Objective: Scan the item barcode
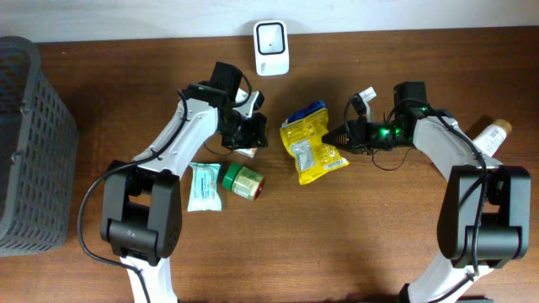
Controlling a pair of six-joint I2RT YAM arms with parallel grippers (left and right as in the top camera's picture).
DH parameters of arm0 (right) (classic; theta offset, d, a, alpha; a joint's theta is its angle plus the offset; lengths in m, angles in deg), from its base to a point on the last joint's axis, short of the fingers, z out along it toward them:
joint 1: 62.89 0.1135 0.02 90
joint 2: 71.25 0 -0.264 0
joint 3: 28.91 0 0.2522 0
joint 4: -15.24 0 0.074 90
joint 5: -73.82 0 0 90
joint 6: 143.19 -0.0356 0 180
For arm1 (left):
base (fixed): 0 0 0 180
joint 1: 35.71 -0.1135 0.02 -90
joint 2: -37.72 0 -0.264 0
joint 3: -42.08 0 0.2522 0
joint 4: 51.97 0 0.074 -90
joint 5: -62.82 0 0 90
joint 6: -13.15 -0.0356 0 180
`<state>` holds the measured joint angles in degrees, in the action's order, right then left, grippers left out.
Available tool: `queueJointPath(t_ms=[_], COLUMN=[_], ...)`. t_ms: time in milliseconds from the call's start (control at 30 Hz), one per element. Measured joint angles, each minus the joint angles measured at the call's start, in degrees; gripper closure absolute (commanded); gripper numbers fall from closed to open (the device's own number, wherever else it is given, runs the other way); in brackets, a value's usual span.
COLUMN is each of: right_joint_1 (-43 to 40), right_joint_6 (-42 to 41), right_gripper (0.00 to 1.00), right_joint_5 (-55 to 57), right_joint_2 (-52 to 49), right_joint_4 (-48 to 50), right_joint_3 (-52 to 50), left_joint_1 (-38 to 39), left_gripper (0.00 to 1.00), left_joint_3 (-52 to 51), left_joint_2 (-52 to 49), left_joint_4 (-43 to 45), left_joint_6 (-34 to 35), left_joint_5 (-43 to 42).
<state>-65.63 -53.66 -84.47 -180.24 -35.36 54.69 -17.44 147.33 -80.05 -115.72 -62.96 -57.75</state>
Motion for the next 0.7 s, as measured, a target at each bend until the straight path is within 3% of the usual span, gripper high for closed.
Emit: queueJointPath(t_ms=[167,233,567,700], right_joint_1=[0.00,0.00,0.00,0.00], right_joint_6=[-1.11,-1.31,-2.05,-2.58], right_gripper=[0.96,0.96,0.96,0.96], right_joint_5=[-2.58,-3.41,-0.28,3.58], right_joint_2=[0.00,0.00,0.00,-0.02], right_joint_4=[1.44,1.64,1.79,1.77], right_joint_3=[0.00,0.00,-0.61,-2.21], left_joint_1=[0.66,0.90,1.11,1.11], left_gripper=[0.66,0.63,0.65,0.79], left_joint_3=[-1.79,-3.02,-7.80,-7.87], left_joint_2=[0.00,0.00,0.00,0.00], left_joint_4=[5.99,8.37,13.53,16.28], left_joint_6=[2.03,2.51,4.50,4.81], left_joint_5=[-2.56,-4.26,-7.50,-8.44])
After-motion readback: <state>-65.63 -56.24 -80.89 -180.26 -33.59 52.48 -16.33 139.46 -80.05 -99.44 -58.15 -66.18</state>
